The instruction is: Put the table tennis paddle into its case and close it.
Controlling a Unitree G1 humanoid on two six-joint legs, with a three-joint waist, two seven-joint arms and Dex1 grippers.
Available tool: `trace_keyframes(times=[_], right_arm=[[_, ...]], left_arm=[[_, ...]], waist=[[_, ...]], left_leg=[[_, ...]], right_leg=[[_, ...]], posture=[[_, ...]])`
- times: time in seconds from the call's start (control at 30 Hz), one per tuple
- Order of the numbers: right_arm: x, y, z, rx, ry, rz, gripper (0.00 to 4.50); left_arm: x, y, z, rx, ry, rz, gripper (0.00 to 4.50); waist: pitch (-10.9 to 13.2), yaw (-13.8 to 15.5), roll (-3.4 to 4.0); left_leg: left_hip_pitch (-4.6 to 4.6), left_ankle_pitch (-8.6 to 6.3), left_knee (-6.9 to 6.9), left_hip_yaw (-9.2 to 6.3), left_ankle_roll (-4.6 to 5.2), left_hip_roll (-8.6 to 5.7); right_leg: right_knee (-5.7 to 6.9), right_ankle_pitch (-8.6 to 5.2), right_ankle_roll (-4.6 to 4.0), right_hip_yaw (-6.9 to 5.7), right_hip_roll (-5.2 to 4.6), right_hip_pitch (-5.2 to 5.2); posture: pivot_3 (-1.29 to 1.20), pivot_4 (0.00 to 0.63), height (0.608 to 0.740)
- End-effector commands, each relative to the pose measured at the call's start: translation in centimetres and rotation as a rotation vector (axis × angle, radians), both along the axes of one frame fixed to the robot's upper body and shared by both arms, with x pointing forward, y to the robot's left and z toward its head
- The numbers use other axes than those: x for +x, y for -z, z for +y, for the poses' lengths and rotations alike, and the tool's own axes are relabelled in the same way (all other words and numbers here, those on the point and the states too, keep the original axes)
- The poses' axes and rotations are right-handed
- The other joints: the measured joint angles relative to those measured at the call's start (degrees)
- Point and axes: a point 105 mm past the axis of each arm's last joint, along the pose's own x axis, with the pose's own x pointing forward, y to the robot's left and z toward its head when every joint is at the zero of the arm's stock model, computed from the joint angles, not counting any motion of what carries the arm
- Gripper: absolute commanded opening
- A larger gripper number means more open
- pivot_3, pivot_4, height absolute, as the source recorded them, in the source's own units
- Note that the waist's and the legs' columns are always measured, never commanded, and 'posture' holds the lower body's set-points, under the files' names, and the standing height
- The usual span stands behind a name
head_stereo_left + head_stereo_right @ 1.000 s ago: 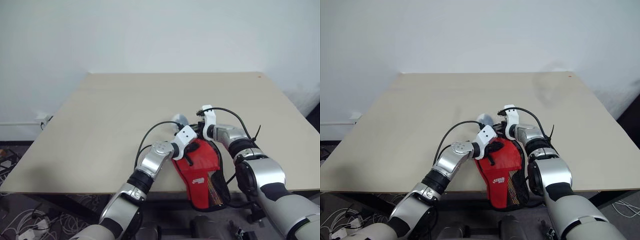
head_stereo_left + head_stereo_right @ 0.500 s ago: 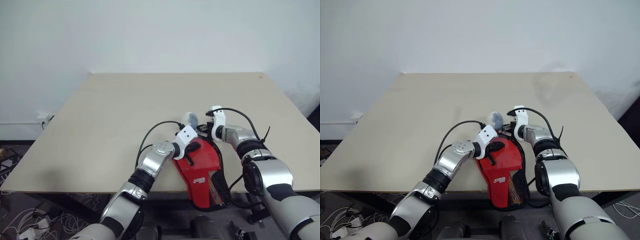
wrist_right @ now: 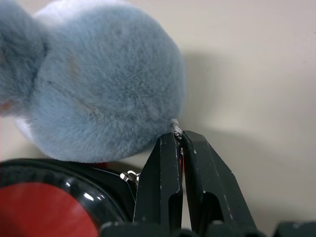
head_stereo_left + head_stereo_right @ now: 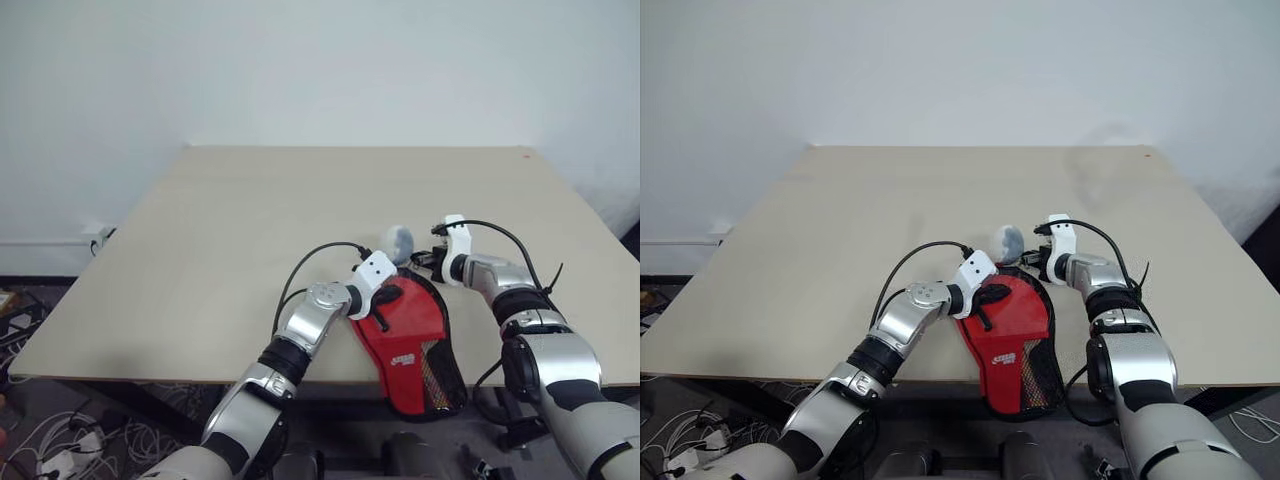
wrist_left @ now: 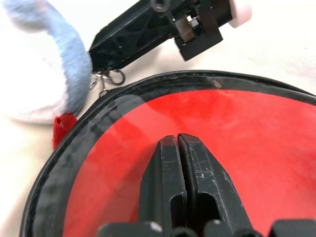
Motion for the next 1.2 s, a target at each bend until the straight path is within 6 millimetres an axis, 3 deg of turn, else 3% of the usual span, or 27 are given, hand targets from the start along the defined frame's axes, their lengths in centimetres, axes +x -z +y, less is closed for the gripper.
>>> trace_keyframes(times=[0.03,0.1,0.43,0.63,0.77,0.87,1.2], right_arm=[[1.4,-4.4,-3.3,-0.039,0.083,-0.158,0.06],[1.3,-4.7,-2.9,-0.016,0.073,-0.170,0.06],[1.6,-5.1,-1.8,-0.010,0.067,-0.195,2.74],[1.9,-7.1,-1.1,0.087,0.055,-0.245,2.74],[2.0,-7.8,-1.0,0.099,0.055,-0.265,3.54],[2.0,-8.3,-0.8,0.121,0.051,-0.279,4.44],[0.9,-8.8,1.5,0.182,-0.066,-0.267,4.48]], left_arm=[[-0.9,3.5,1.4,0.090,-0.022,0.100,0.00],[-0.9,3.4,1.4,0.090,-0.020,0.099,0.00],[-0.8,3.3,1.4,0.092,-0.021,0.094,0.00],[-0.7,3.4,1.5,0.092,-0.025,0.093,0.00],[-0.7,3.4,1.6,0.093,-0.025,0.093,0.00],[-0.7,3.4,1.6,0.093,-0.025,0.093,0.00],[-0.7,3.4,1.6,0.093,-0.025,0.096,0.00]], waist=[[0.01,0.31,0.01],[0.01,0.34,0.01],[-0.03,-0.08,0.09],[-0.03,-0.07,0.08],[-0.03,-0.07,0.08],[-0.03,-0.07,0.08],[-0.03,-0.06,0.10]], left_leg=[[-0.01,-0.01,0.02,0.00,0.01,0.00],[-0.03,-0.02,0.04,0.00,0.03,-0.01],[0.10,-0.09,-0.23,0.05,0.14,0.01],[0.08,-0.10,-0.27,0.07,0.15,0.00],[0.10,-0.11,-0.27,0.09,0.16,0.00],[0.10,-0.11,-0.27,0.09,0.16,0.00],[0.11,-0.11,-0.27,0.09,0.16,0.00]], right_leg=[[0.00,0.00,0.00,0.00,0.00,0.00],[0.00,0.00,0.00,0.00,0.00,0.00],[-0.01,-0.08,0.12,0.05,-0.01,-0.03],[-0.03,-0.12,0.19,0.11,-0.01,-0.04],[-0.03,-0.12,0.19,0.12,-0.01,-0.04],[-0.03,-0.13,0.19,0.11,-0.01,-0.04],[-0.01,-0.13,0.19,0.11,-0.01,-0.04]], posture=[[0.00,0.000,0.740],[0.00,0.000,0.740],[0.00,0.000,0.740],[0.00,0.000,0.740],[0.00,0.000,0.740],[0.00,0.000,0.740],[0.00,0.000,0.740]])
